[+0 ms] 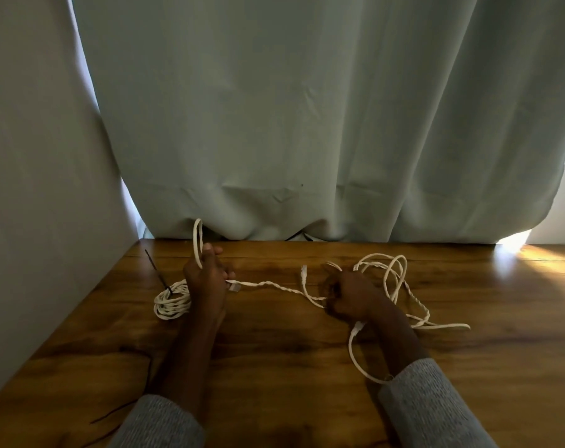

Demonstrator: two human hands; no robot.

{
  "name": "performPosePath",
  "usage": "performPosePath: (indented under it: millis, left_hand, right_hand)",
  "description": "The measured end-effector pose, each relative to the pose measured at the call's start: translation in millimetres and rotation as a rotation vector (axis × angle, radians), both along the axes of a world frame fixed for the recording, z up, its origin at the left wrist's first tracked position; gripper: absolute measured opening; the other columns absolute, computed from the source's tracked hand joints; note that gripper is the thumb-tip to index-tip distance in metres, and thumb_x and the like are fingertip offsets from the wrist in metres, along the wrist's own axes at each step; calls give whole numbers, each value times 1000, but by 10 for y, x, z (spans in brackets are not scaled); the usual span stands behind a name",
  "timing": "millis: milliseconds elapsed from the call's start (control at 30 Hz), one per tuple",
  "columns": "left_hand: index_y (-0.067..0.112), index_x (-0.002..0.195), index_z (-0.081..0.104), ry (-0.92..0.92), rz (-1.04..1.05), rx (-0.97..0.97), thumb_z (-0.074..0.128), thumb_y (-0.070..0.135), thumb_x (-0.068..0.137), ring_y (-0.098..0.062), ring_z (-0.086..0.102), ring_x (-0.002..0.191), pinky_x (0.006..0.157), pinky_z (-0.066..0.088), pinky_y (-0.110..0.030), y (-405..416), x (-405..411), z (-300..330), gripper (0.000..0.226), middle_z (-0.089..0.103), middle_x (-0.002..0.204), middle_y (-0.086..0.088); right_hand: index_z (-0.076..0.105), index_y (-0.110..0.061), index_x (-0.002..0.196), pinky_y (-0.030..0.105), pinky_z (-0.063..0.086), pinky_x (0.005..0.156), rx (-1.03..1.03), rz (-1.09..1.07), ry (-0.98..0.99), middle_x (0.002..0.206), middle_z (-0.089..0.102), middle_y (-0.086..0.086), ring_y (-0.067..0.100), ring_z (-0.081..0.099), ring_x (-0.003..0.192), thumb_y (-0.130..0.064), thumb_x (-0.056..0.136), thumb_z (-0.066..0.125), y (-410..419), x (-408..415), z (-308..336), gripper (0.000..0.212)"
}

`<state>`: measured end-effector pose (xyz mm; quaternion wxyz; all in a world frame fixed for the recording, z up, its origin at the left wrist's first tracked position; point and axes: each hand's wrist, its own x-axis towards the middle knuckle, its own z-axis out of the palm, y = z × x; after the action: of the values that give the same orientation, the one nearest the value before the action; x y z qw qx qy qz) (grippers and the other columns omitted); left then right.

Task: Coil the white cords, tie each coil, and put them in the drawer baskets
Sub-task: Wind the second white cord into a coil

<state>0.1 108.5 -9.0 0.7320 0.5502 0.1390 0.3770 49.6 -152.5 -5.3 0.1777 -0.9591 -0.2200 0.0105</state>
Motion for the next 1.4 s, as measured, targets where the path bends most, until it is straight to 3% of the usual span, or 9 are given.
performPosePath:
  millis: [167, 367, 667, 767, 867, 967, 1067, 1267, 1400]
  left_hand:
    - [16, 85, 61, 23, 23, 14, 42, 31, 105, -6, 51, 40, 49, 45, -27, 5, 9, -32, 32, 48, 57, -6]
    - [15, 85, 62, 62, 11, 100, 44, 33, 105, -11, 49, 40, 46, 41, -27, -46, 50, -86, 32, 51, 53, -6]
    - [14, 91, 62, 79, -32, 220, 45, 24, 104, -19, 50, 46, 46, 42, -28, -94, 29, -74, 24, 52, 57, -10]
    - [7, 97, 63, 91, -41, 246, 47, 22, 104, -20, 50, 47, 47, 43, -29, -113, 32, -85, 24, 53, 59, -11]
    - [6, 96, 65, 105, -52, 270, 50, 23, 102, -22, 51, 48, 45, 44, -27, -136, 32, -81, 23, 55, 63, -14]
    - [10, 90, 67, 114, -63, 345, 57, 20, 99, -20, 51, 49, 42, 45, -28, -177, 4, -61, 17, 56, 66, -12]
    - [17, 80, 66, 81, -101, 403, 61, 19, 97, -21, 50, 48, 42, 43, -30, -250, -23, -41, 17, 55, 60, -9]
    - [25, 85, 69, 131, -349, 391, 57, 24, 99, -14, 54, 53, 47, 44, -26, -517, -75, 19, 19, 70, 73, -2]
    - [21, 74, 71, 244, -529, 241, 57, 33, 99, -13, 50, 49, 45, 40, -21, -637, -144, 33, 31, 60, 52, 3]
  right_hand:
    - [71, -19, 111, 8, 39, 66, -35, 37, 4, 100, 57, -14, 10, 62, 97, -9, 82, 73, -94, 15, 9, 31]
    - [68, -18, 115, 25, 54, 77, 372, -80, -347, 105, 64, -1, 10, 63, 89, -12, 95, 63, 86, 38, -60, 21]
    - [74, -19, 107, 11, 31, 61, 318, -261, -330, 104, 59, -3, 5, 54, 82, -22, 93, 68, -125, 81, -88, 15]
    - [73, -18, 112, 12, 39, 64, 340, -299, -192, 94, 72, -3, 0, 60, 74, -31, 97, 64, -113, 89, -187, 22]
    - [71, -18, 113, 27, 53, 81, 380, -418, -173, 115, 70, 6, 12, 63, 91, -25, 90, 71, -83, 101, -212, 24]
    - [61, -16, 120, 29, 45, 77, 421, -549, -249, 128, 51, 9, 17, 51, 100, -20, 87, 74, -43, 34, -188, 36]
    - [56, -18, 112, 24, 44, 70, 635, -608, -262, 113, 60, 7, 19, 59, 96, -5, 84, 71, -48, 2, -141, 34]
    - [58, -9, 102, 12, 52, 68, 1104, -247, -189, 95, 71, -4, -1, 70, 82, 3, 79, 78, 210, -207, 154, 33]
    - [52, -4, 95, 26, 59, 77, 1188, 79, 80, 95, 76, 11, 17, 75, 90, 18, 77, 73, 523, -370, 106, 35]
